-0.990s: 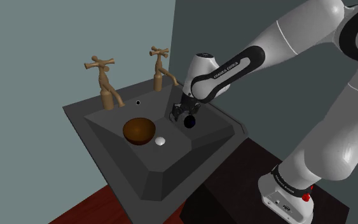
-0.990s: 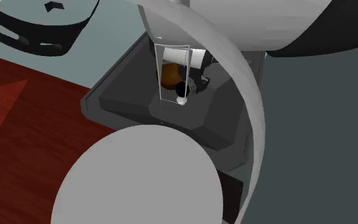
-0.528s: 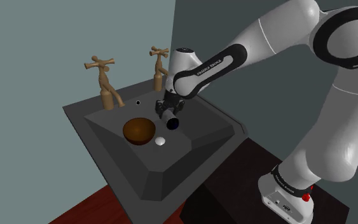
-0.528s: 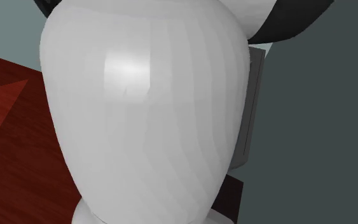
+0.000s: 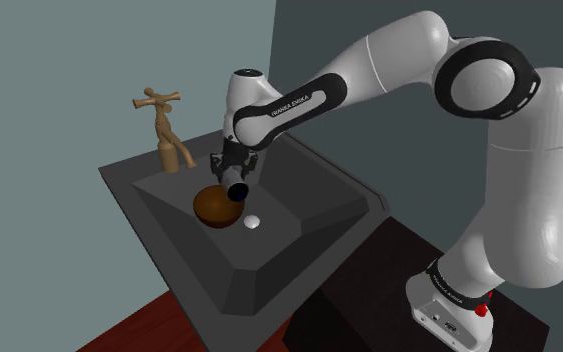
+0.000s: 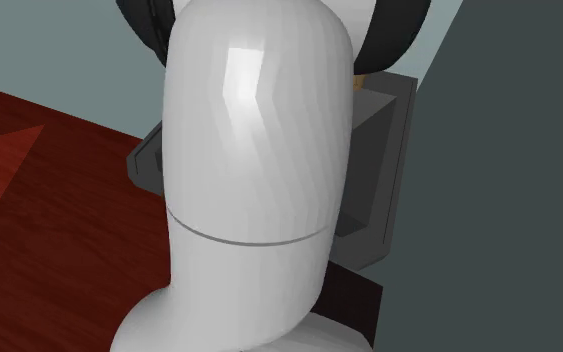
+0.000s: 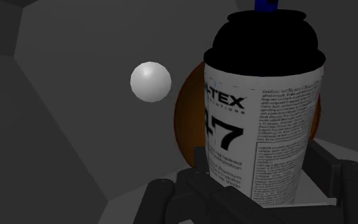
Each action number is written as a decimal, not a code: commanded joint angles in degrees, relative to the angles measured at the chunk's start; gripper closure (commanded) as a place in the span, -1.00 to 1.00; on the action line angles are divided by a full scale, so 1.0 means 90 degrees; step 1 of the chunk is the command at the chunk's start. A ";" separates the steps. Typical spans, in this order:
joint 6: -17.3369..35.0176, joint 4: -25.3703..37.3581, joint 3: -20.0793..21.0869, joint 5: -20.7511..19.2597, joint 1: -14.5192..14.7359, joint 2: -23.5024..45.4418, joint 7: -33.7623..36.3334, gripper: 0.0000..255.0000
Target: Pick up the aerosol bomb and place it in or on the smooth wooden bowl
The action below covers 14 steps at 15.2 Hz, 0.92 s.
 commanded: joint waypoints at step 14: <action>0.0213 0.1116 -0.0099 -0.0192 0.0310 0.1319 0.0244 1.00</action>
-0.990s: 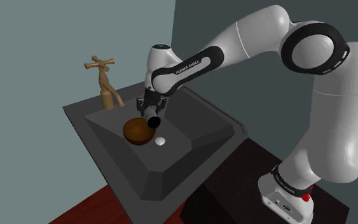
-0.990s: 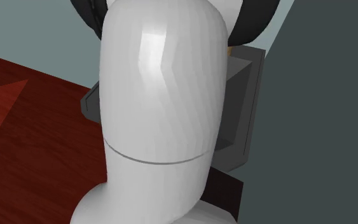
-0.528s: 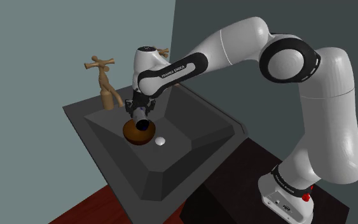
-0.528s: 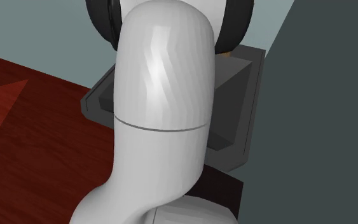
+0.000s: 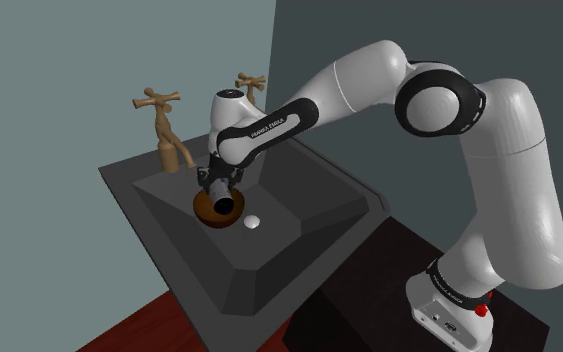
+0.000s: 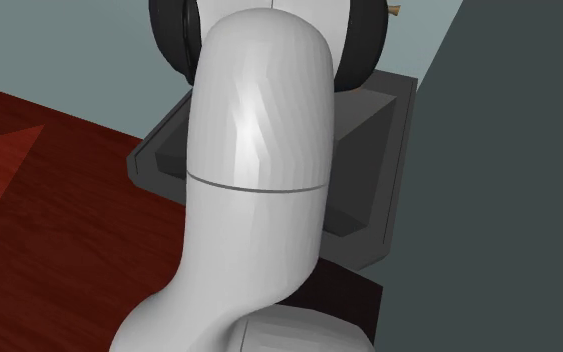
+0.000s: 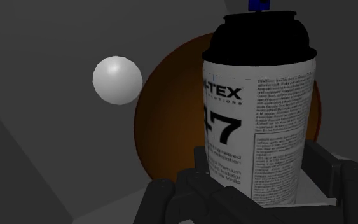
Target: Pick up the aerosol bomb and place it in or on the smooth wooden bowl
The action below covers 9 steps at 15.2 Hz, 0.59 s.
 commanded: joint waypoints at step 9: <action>0.0181 0.0041 -0.0023 -0.0021 0.0008 0.0215 -0.0011 1.00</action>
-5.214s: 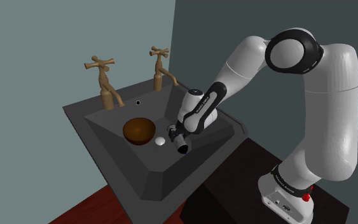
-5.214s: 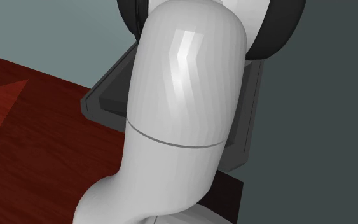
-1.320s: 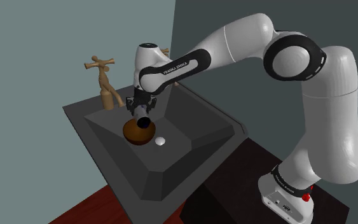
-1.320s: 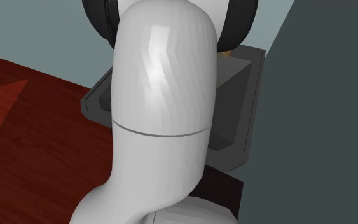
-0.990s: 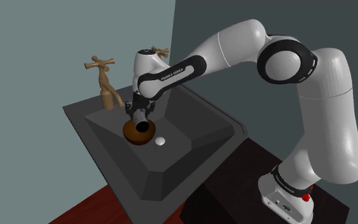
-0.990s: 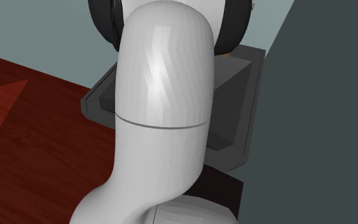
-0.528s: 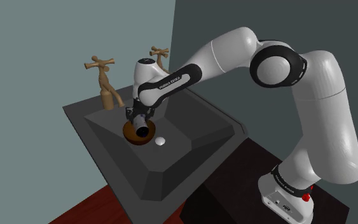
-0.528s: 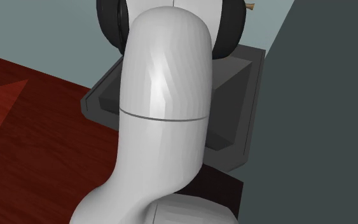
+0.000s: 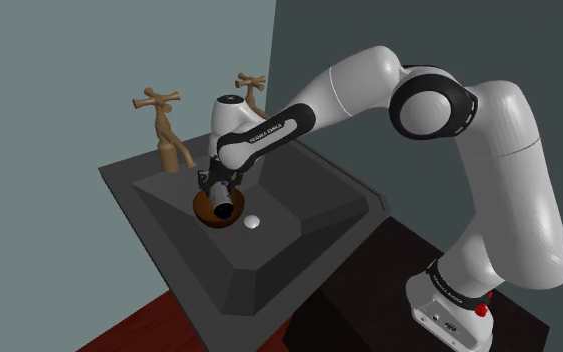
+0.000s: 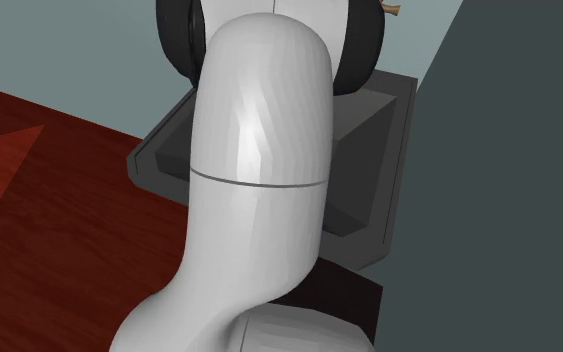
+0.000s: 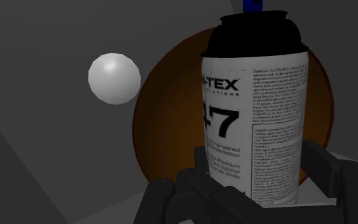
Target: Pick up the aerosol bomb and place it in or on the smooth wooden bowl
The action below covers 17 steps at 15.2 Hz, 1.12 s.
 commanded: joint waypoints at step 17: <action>-0.0450 -0.0184 0.0067 0.0071 -0.0081 -0.0601 -0.0039 -1.00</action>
